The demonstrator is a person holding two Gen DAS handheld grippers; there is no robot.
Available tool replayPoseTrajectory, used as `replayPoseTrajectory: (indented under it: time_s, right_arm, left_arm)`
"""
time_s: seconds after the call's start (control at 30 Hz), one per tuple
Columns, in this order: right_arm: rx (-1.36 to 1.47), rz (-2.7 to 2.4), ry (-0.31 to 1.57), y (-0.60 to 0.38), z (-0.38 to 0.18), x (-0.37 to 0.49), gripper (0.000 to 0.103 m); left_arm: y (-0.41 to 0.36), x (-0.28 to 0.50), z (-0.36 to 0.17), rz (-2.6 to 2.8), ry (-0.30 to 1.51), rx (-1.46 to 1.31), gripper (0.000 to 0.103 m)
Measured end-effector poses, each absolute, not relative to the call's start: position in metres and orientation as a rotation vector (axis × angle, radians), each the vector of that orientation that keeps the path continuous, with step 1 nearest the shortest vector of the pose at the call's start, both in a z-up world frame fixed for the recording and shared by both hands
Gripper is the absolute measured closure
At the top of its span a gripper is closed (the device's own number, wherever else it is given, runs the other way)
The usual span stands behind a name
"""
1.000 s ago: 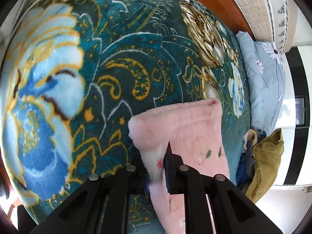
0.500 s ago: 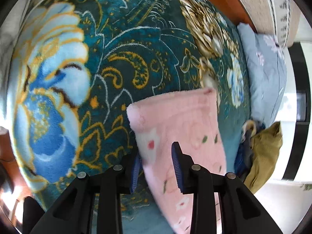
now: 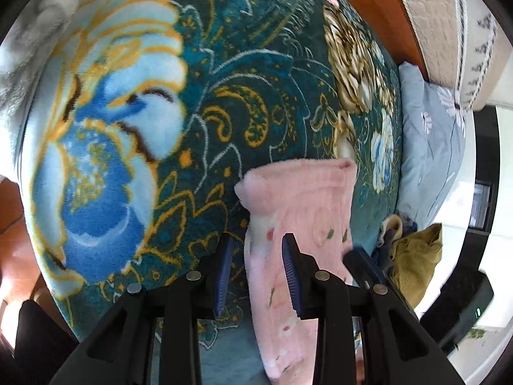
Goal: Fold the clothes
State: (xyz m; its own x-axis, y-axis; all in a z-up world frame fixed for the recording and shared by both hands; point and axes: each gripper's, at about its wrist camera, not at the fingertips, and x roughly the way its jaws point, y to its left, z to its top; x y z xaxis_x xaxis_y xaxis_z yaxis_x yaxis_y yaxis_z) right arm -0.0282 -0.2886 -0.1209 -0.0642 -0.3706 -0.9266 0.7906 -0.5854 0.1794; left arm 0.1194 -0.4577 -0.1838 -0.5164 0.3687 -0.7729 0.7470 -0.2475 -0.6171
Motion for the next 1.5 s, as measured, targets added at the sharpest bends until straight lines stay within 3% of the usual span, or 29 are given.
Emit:
replayPoseTrajectory:
  time_s: [0.13,0.2,0.6,0.63,0.73,0.8,0.87,1.13,1.3,1.5]
  right_arm:
    - [1.356,-1.793,0.580,-0.318,-0.133,-0.053,0.069]
    - [1.353,-1.783,0.588,-0.326,-0.137,-0.065,0.054]
    - [1.394,-1.686,0.618,-0.354,-0.157,-0.089,0.054]
    - [1.396,-1.682,0.615,-0.353,-0.157,-0.089,0.054]
    - [1.401,-1.673,0.601,-0.352,-0.156,-0.089,0.066]
    - [1.399,-1.674,0.589,-0.350,-0.153,-0.087,0.084]
    - [1.383,-1.674,0.580,-0.346,-0.145,-0.085,0.096]
    - [1.281,-1.721,0.538,-0.337,-0.103,-0.089,0.098]
    - [1.349,-1.736,0.570,-0.344,-0.126,-0.094,0.098]
    - [1.417,-1.748,0.595,-0.353,-0.154,-0.096,0.098]
  left_arm:
    - [-0.461,0.121,-0.186,-1.795,1.761,1.326,0.071]
    - [-0.462,0.119,-0.188,-1.796,1.756,1.328,0.071]
    - [-0.466,0.112,-0.195,-1.825,1.781,1.278,0.073]
    - [-0.465,0.110,-0.194,-1.834,1.765,1.286,0.077]
    - [-0.462,0.106,-0.188,-1.865,1.663,1.324,0.093]
    - [-0.462,0.105,-0.187,-1.889,1.653,1.321,0.096]
    - [-0.461,0.104,-0.184,-1.917,1.635,1.323,0.098]
    - [-0.466,0.096,-0.174,-2.026,1.626,1.267,0.099]
    - [-0.473,0.103,-0.208,-1.902,1.699,1.266,0.099]
    - [-0.473,0.103,-0.206,-1.886,1.727,1.267,0.099]
